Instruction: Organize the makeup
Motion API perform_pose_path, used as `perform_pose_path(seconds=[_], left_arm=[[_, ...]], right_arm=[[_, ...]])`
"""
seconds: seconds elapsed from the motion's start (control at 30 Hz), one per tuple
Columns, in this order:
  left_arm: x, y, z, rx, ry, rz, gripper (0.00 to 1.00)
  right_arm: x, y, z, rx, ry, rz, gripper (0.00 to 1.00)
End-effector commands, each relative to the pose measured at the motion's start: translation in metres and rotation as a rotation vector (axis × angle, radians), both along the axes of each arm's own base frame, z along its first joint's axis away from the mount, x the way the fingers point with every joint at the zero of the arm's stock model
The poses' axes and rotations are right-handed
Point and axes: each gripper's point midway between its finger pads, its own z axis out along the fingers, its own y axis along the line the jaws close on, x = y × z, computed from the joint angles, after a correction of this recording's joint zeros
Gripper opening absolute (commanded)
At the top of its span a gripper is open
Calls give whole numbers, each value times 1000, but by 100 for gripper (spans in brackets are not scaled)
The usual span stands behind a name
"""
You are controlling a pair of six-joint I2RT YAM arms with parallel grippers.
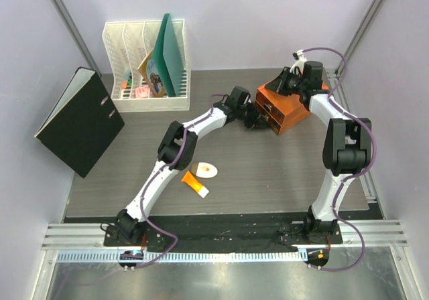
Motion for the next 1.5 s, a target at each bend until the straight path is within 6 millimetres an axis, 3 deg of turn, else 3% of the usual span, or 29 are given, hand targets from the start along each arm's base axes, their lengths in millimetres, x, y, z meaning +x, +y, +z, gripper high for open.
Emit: perform_pose_path(seconds=[0.0,0.03,0.07,0.1,0.23,0.53,0.67,0.77,0.8,1.0,1.23,1.47], left_arm=[[22,-15,73,-179,-155,22,0],[20,-13,72,-170,-162,19,0],[17,-10,87,-169,-200,10,0],[15,-4,76,-137,-194,16,0],[8,9,92,-86,-271,5,5],[2,36,129,42,-443,-32,32],[19,49,142,156,-562,-11,44],[20,64,112,313,-521,-39,46],[27,66,124,332,-552,-15,46],[27,80,101,418,-484,13,47],[34,71,102,385,-485,43,48],[31,51,98,276,-445,28,52]], right_arm=[[-118,-17,-168,-144,660,-17,1],[-118,-17,-168,-144,660,-17,1],[-118,-17,-168,-145,661,-16,1],[-117,-17,-168,-146,659,-17,1],[-117,-17,-168,-146,658,-17,1],[-117,-17,-168,-144,656,-16,1],[-117,-18,-168,-143,660,-19,1],[-117,-17,-168,-144,658,-16,1],[-117,-18,-168,-145,657,-19,1],[-117,-17,-168,-145,657,-18,1],[-117,-18,-168,-145,658,-22,1],[-117,-17,-168,-145,656,-21,1]])
